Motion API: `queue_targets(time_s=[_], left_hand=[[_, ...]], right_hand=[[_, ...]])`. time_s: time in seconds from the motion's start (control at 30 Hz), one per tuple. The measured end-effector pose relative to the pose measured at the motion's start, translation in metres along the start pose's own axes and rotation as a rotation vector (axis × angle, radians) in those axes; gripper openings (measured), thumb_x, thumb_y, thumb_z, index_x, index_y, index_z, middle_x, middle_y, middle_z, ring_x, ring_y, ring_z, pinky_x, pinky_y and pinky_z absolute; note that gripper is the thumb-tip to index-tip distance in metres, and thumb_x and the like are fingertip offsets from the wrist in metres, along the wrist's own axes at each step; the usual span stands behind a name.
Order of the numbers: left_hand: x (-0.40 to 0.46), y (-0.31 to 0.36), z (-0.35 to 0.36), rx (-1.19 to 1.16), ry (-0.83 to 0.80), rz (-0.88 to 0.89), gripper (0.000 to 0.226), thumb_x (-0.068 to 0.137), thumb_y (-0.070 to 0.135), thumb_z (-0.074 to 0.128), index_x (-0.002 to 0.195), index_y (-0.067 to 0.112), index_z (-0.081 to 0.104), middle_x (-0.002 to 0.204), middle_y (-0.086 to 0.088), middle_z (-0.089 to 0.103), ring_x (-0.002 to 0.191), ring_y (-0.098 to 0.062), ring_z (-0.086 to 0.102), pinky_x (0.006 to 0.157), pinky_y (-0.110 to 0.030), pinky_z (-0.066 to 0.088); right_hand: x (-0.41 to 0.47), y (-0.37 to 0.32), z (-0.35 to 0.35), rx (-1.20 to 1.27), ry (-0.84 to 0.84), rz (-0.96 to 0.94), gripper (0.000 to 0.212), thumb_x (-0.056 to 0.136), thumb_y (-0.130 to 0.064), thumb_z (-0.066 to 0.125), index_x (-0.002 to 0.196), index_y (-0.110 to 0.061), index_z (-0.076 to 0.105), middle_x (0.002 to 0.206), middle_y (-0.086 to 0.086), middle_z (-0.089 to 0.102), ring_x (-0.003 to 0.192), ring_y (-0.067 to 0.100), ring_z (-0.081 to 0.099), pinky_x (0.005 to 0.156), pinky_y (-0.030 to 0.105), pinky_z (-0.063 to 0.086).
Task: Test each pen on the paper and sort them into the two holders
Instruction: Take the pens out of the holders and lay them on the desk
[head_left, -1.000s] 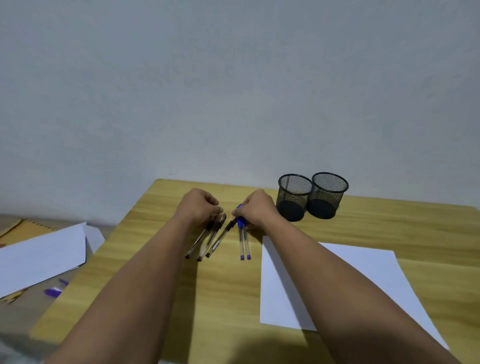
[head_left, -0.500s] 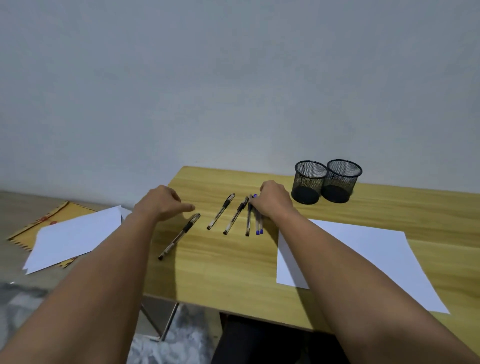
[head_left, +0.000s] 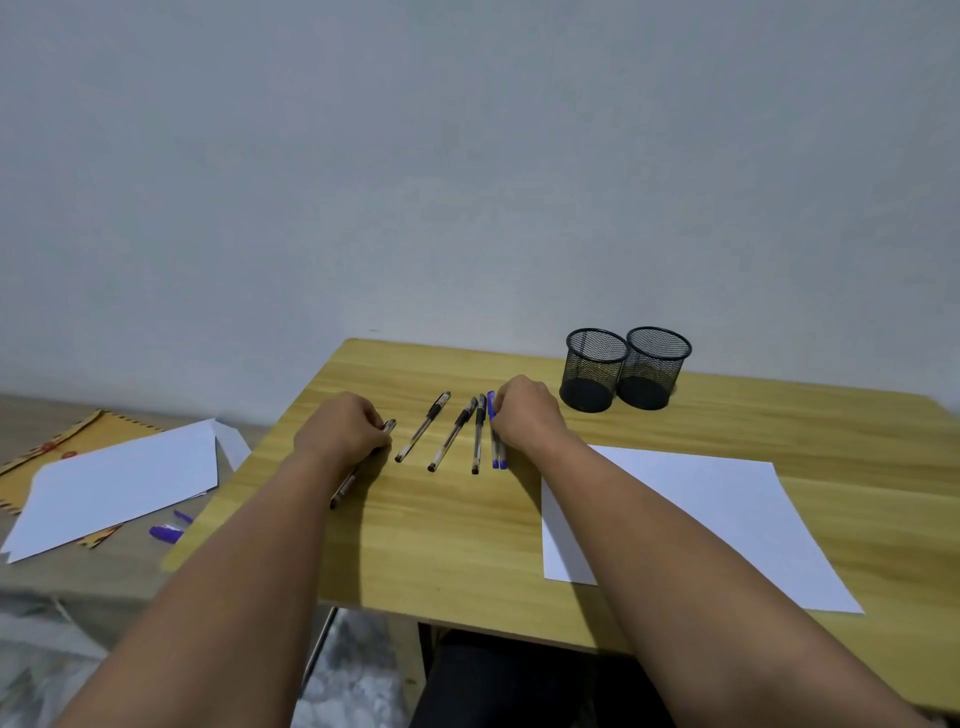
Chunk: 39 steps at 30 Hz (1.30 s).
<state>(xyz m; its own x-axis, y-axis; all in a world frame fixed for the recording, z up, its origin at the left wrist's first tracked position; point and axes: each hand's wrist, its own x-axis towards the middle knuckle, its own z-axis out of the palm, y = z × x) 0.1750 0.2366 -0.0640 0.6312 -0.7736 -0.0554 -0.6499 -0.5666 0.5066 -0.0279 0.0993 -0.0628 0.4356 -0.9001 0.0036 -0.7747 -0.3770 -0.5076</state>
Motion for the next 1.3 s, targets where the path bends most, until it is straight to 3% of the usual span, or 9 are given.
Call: queue_targets(time_s=[0.27,0.43,0.6,0.77,0.9,1.0,1.1,1.2,1.3], left_hand=[[0.027,0.018,0.012,0.019,0.040,0.029,0.012,0.080,0.032,0.080,0.079,0.029,0.068,0.085,0.009,0.067,0.088,-0.019,0.065,0.075,-0.036,0.056],[0.041,0.028,0.017,0.024,0.047,0.046,0.012,0.080,0.032,0.080,0.079,0.028,0.068,0.086,0.007,0.069,0.086,-0.018,0.066,0.070,-0.033,0.055],[0.047,0.032,0.019,0.036,0.065,0.060,0.013,0.079,0.034,0.080,0.078,0.028,0.068,0.085,0.007,0.069,0.084,-0.018,0.066,0.068,-0.032,0.053],[0.044,0.028,0.019,0.016,0.076,0.076,0.017,0.083,0.046,0.073,0.085,0.030,0.069,0.093,0.006,0.071,0.085,-0.019,0.067,0.072,-0.035,0.057],[0.033,0.030,0.009,0.025,0.157,0.123,0.032,0.087,0.049,0.067,0.111,0.027,0.070,0.108,0.004,0.071,0.097,-0.020,0.066,0.080,-0.040,0.058],[0.023,0.051,-0.003,-0.026,0.209,0.270,0.039,0.091,0.039,0.067,0.128,0.028,0.064,0.125,0.004,0.066,0.102,-0.018,0.064,0.085,-0.039,0.055],[0.007,0.087,-0.010,-0.072,0.153,0.465,0.048,0.090,0.031,0.068,0.137,0.033,0.058,0.137,0.008,0.060,0.096,-0.014,0.066,0.088,-0.039,0.054],[-0.012,0.121,-0.008,-0.058,0.097,0.598,0.041,0.089,0.025,0.071,0.129,0.033,0.067,0.129,0.011,0.066,0.098,-0.013,0.067,0.090,-0.038,0.054],[-0.029,0.146,0.002,-0.057,0.103,0.654,0.020,0.085,0.026,0.076,0.105,0.030,0.078,0.103,0.010,0.075,0.092,-0.013,0.069,0.083,-0.038,0.056]], right_hand=[[0.015,-0.016,-0.001,-0.017,0.019,-0.024,0.017,0.090,-0.012,0.067,0.105,-0.009,0.071,0.104,0.010,0.072,0.096,0.036,0.068,0.071,0.035,0.052],[0.017,-0.043,-0.004,-0.079,-0.112,-0.024,0.024,0.091,-0.028,0.071,0.081,-0.016,0.052,0.086,0.001,0.062,0.085,0.028,0.065,0.061,0.032,0.044],[0.021,-0.054,0.007,-0.106,-0.182,0.013,0.016,0.088,-0.026,0.072,0.082,-0.017,0.059,0.093,0.003,0.068,0.090,0.027,0.068,0.064,0.033,0.047],[0.022,-0.055,0.012,0.026,-0.167,0.083,0.020,0.087,-0.030,0.073,0.080,-0.017,0.061,0.086,0.002,0.067,0.078,0.025,0.063,0.055,0.029,0.041],[0.015,-0.055,-0.005,0.187,-0.131,0.069,0.028,0.084,-0.039,0.069,0.074,-0.016,0.057,0.080,0.002,0.065,0.074,0.026,0.064,0.058,0.029,0.041],[0.003,-0.046,-0.030,0.390,-0.112,0.057,0.031,0.081,-0.039,0.067,0.066,-0.016,0.054,0.070,0.004,0.072,0.066,0.026,0.067,0.061,0.030,0.046],[-0.013,-0.027,-0.058,0.642,-0.210,0.078,0.017,0.087,-0.024,0.066,0.078,-0.011,0.062,0.074,0.013,0.080,0.061,0.027,0.062,0.052,0.025,0.042],[-0.031,0.000,-0.087,0.735,-0.236,0.076,0.014,0.094,-0.020,0.070,0.096,-0.007,0.073,0.075,0.007,0.073,0.062,0.021,0.058,0.052,0.024,0.042],[-0.044,0.035,-0.113,0.831,-0.286,0.098,0.014,0.098,-0.021,0.073,0.105,-0.009,0.075,0.081,0.002,0.070,0.062,0.012,0.058,0.058,0.025,0.044]])
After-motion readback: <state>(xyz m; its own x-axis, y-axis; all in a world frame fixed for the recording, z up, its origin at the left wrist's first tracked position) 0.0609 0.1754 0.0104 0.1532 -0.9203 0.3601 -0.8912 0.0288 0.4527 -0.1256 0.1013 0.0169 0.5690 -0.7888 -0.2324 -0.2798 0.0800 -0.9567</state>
